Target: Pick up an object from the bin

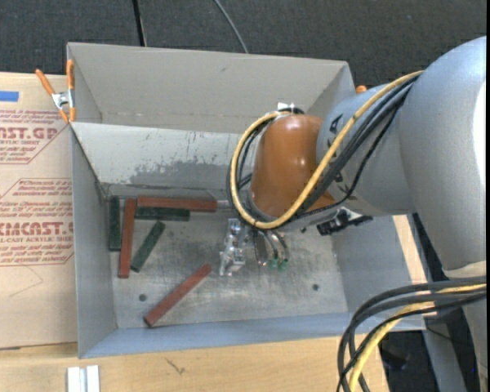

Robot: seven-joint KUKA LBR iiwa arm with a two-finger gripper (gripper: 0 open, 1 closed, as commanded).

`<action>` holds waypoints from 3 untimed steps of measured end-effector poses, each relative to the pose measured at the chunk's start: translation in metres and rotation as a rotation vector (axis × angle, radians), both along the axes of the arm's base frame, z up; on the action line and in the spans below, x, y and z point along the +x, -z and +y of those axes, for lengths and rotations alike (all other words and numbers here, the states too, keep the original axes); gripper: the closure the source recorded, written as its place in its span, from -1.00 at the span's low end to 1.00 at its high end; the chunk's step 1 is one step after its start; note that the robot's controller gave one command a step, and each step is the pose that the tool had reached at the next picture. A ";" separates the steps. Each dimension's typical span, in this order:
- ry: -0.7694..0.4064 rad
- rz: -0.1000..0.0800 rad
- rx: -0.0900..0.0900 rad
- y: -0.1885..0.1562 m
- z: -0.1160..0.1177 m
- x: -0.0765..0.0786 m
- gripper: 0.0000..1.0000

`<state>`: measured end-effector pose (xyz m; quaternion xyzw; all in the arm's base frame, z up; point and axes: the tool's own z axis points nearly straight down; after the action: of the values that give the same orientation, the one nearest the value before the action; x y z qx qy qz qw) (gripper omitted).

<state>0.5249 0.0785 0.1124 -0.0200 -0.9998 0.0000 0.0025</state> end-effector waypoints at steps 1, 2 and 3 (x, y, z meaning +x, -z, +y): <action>0.050 -0.007 0.000 -0.033 0.001 0.022 -1.00; 0.050 -0.006 0.000 -0.033 0.001 0.022 -1.00; -0.242 -0.004 0.001 0.029 0.022 0.005 1.00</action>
Offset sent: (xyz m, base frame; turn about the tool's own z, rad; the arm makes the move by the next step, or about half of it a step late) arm 0.0000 0.0000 0.0000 0.0000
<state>0.5296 0.1005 0.0831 0.1008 -0.9949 -0.0003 0.0003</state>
